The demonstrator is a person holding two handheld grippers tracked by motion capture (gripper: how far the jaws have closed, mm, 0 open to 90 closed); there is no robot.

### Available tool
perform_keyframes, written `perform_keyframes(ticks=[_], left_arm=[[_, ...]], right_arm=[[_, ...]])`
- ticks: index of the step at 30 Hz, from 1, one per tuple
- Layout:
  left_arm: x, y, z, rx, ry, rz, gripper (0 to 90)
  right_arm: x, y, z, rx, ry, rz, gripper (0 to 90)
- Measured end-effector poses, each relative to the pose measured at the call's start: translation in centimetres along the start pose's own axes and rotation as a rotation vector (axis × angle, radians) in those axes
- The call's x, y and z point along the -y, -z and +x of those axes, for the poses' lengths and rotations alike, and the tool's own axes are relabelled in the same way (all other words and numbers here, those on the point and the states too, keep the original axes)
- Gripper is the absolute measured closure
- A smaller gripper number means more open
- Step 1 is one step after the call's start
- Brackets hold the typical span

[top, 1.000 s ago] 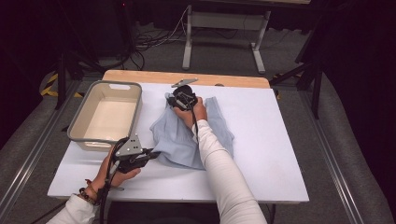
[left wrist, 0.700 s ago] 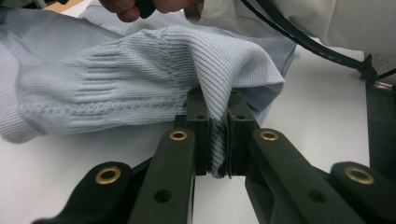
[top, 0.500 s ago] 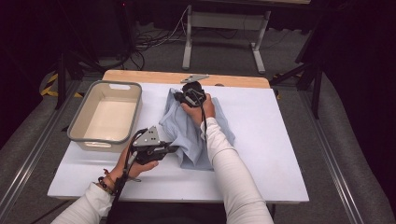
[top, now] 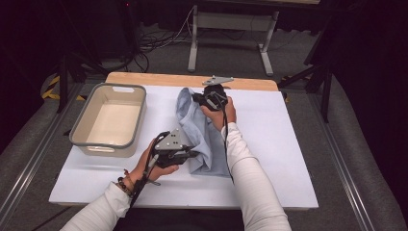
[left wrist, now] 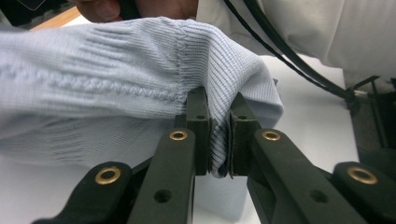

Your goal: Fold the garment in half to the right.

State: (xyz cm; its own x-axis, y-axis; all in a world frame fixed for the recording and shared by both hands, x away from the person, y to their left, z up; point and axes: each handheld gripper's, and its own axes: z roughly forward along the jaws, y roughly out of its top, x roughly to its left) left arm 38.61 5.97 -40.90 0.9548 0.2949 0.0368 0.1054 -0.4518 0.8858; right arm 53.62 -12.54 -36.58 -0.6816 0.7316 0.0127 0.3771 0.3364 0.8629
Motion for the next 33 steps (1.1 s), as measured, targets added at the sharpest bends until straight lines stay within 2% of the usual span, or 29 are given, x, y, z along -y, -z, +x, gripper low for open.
perform_keyframes(ticks=[11,20,26,30,31,32,33], left_arm=[[-1.2,-3.4,-0.6,0.032,-0.024,-0.003,82.8],[-1.4,-5.7,-1.0,0.046,-0.036,0.043,81.7],[-1.7,-7.3,-1.4,0.061,-0.044,0.075,74.8],[-1.7,-7.7,-1.7,0.048,-0.036,0.077,68.5],[-1.7,-7.6,-1.7,0.043,-0.035,0.084,64.2],[-1.7,-7.5,-1.8,0.042,-0.036,0.078,64.1],[-1.6,-7.3,-1.8,0.046,-0.032,0.071,62.8]], right_arm=[[1.9,2.8,-2.7,0.047,-0.031,-0.008,87.5],[3.8,4.0,-4.9,0.085,-0.039,0.036,87.0],[4.9,4.5,-6.0,0.115,-0.049,0.059,85.7],[6.0,4.9,-6.7,0.134,-0.084,0.068,78.4],[6.2,5.0,-6.9,0.154,-0.080,0.076,74.8],[6.4,5.2,-7.1,0.186,-0.075,0.087,68.8],[6.6,5.3,-7.3,0.199,-0.081,0.092,69.7]])
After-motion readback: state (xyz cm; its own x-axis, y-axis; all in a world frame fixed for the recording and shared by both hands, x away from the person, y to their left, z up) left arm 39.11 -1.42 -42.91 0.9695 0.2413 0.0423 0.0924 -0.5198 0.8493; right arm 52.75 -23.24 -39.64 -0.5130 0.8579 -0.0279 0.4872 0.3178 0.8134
